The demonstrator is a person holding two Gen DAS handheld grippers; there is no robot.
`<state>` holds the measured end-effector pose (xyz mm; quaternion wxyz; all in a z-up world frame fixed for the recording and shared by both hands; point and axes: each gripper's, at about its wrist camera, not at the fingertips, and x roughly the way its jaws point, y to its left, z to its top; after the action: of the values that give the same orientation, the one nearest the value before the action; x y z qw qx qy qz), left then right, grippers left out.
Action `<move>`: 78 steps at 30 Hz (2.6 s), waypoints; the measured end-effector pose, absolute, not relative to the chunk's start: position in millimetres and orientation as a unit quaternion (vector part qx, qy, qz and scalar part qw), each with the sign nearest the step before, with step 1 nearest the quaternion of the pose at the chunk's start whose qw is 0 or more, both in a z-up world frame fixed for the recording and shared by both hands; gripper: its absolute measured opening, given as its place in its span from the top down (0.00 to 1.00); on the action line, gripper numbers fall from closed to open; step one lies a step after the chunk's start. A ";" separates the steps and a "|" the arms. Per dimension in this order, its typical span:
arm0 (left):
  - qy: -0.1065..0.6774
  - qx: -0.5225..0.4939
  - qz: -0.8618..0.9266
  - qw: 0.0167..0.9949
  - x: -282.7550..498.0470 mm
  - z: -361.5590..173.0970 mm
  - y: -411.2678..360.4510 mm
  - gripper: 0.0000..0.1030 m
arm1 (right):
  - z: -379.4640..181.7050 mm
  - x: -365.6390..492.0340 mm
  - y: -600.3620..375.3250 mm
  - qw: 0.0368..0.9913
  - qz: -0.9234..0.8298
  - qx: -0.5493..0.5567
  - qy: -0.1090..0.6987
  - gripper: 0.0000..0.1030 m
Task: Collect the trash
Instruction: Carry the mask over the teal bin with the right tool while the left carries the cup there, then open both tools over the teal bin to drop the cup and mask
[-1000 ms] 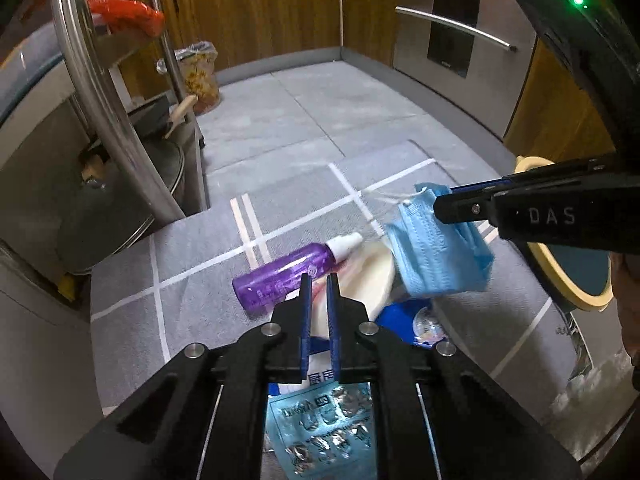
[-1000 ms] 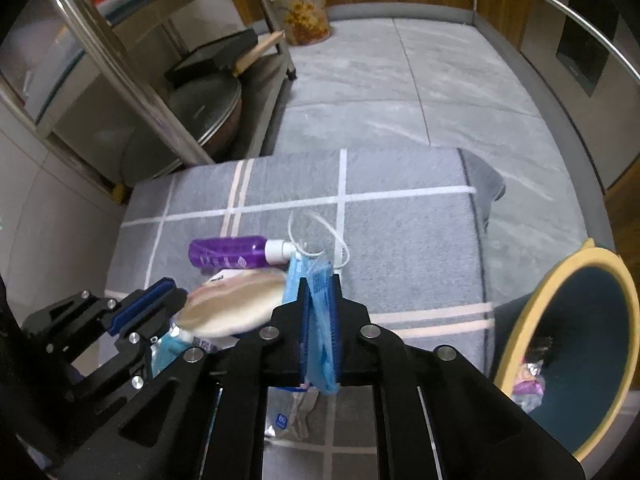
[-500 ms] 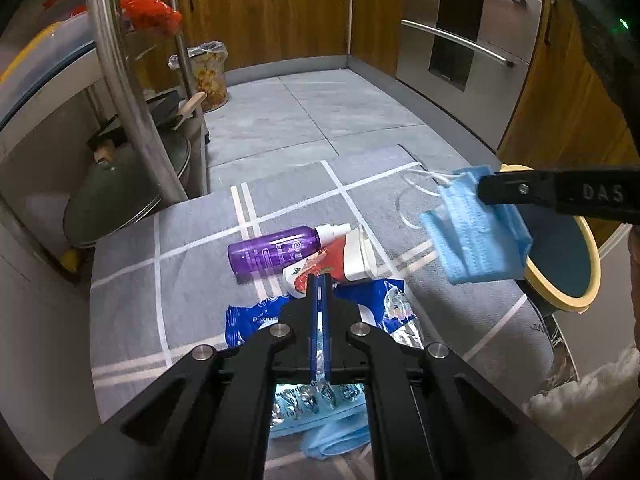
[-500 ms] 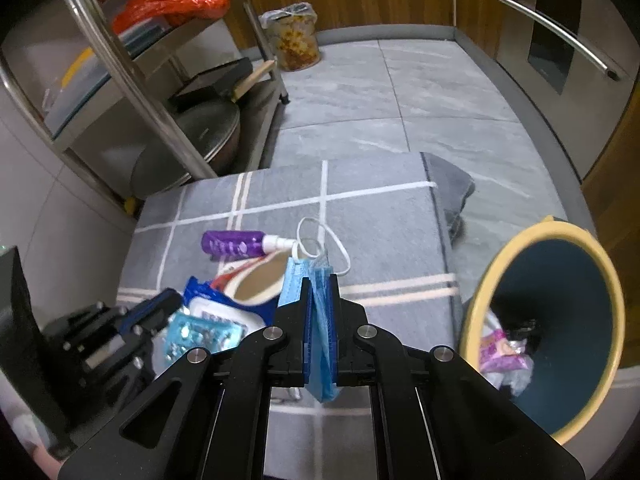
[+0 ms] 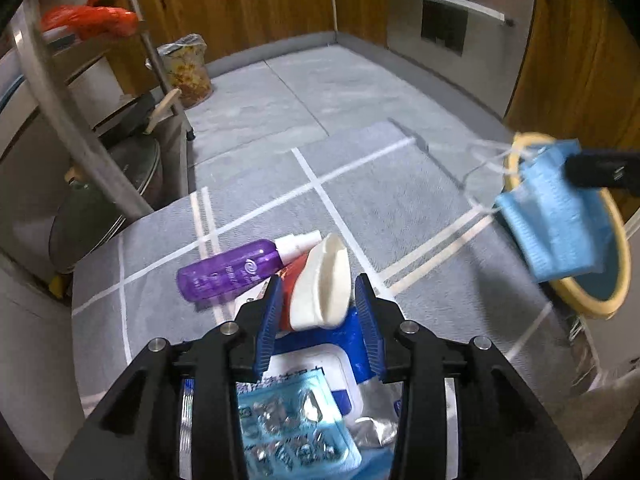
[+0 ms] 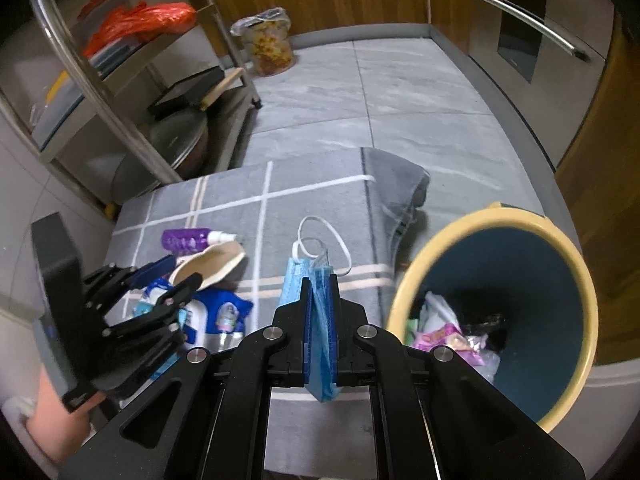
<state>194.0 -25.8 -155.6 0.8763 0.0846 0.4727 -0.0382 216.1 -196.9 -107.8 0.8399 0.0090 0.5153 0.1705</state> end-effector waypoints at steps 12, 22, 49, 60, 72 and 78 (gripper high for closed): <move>0.439 0.100 -0.017 0.893 186.1 -134.7 -29.8 0.96 | -102.0 216.8 -221.8 0.848 0.159 0.031 0.504 0.92; 0.388 0.065 -0.057 0.918 153.4 -71.6 -53.3 0.96 | -85.7 205.5 -255.0 0.860 0.134 0.072 0.487 0.92; 0.381 0.095 -0.191 0.900 115.2 -66.6 -177.5 0.96 | -80.7 162.5 -365.9 0.874 0.015 0.122 0.471 0.92; 0.399 0.090 -0.200 0.890 136.7 -89.4 -198.8 0.96 | -94.3 170.1 -390.9 0.868 -0.012 0.123 0.481 0.92; 0.400 0.092 -0.204 0.889 159.1 -114.2 -227.8 0.96 | -105.6 183.4 -410.4 0.864 -0.029 0.119 0.488 0.92; 0.385 0.084 -0.196 0.898 166.4 -115.5 -235.5 0.96 | -95.0 188.9 -410.8 0.885 -0.023 0.111 0.452 0.92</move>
<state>166.4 -235.5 -115.5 0.8978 0.0841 0.3855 -0.1956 188.9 -410.8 -95.0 0.8848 0.1106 0.4520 -0.0233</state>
